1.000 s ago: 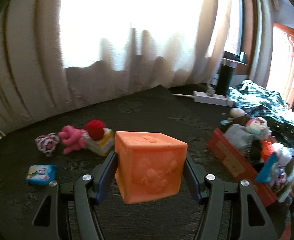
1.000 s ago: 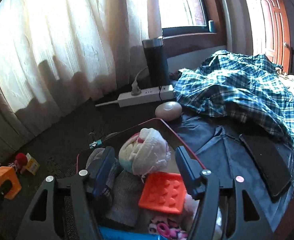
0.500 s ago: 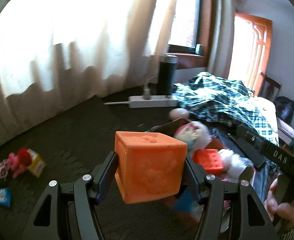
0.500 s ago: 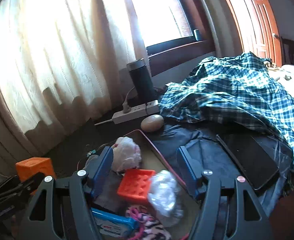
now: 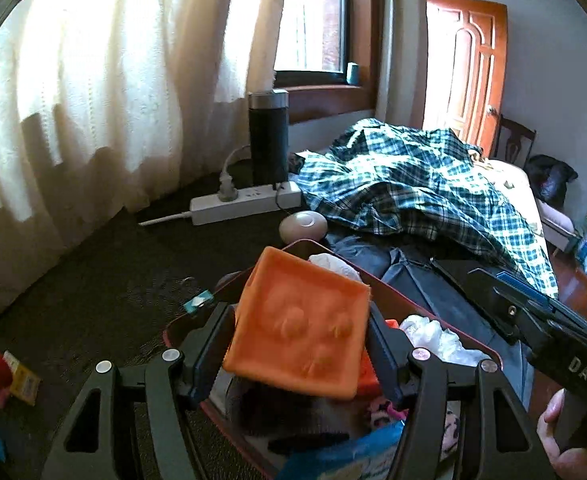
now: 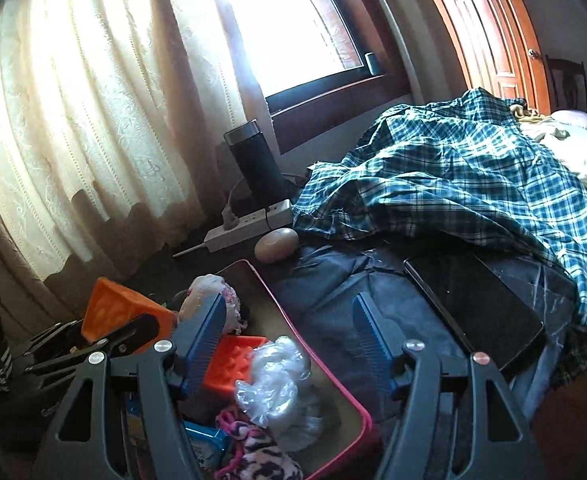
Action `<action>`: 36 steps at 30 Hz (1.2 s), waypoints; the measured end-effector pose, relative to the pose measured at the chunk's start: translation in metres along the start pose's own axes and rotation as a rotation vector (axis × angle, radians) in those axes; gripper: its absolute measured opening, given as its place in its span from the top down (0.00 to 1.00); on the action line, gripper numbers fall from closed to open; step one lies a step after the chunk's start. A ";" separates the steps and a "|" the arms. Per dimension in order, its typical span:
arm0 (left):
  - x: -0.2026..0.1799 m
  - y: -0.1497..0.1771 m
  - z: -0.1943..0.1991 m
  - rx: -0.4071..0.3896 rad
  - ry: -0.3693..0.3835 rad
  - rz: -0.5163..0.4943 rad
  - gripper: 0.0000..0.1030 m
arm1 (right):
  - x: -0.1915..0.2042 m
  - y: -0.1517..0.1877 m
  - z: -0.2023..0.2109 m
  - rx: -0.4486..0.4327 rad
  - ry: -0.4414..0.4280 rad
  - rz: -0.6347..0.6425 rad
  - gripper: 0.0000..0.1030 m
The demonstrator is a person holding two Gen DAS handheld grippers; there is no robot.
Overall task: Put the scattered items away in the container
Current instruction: 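Carry the orange block and sock ball into the red box and release both, then move both grippers back toward the blue snack packet and red pompom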
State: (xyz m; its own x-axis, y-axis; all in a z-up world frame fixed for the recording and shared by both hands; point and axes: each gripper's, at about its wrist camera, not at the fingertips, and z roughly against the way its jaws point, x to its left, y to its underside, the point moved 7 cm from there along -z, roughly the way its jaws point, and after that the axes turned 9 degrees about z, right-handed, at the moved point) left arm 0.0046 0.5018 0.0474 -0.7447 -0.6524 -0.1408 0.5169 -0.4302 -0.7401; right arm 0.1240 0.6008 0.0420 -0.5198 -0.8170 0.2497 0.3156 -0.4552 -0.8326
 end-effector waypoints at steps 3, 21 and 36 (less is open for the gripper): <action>0.009 0.002 -0.006 0.032 0.021 0.044 0.34 | 0.002 0.001 -0.001 0.002 -0.005 0.004 0.33; 0.054 0.000 0.031 -0.033 0.035 0.192 0.31 | 0.025 0.002 0.009 -0.004 -0.028 0.035 0.33; 0.098 0.019 0.066 -0.050 -0.017 0.240 0.30 | 0.080 0.007 0.022 0.001 -0.089 0.114 0.32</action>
State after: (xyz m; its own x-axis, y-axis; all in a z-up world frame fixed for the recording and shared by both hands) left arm -0.0308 0.3889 0.0629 -0.5960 -0.7425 -0.3057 0.6560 -0.2306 -0.7187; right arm 0.1022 0.5239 0.0669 -0.4082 -0.8915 0.1964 0.3694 -0.3581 -0.8575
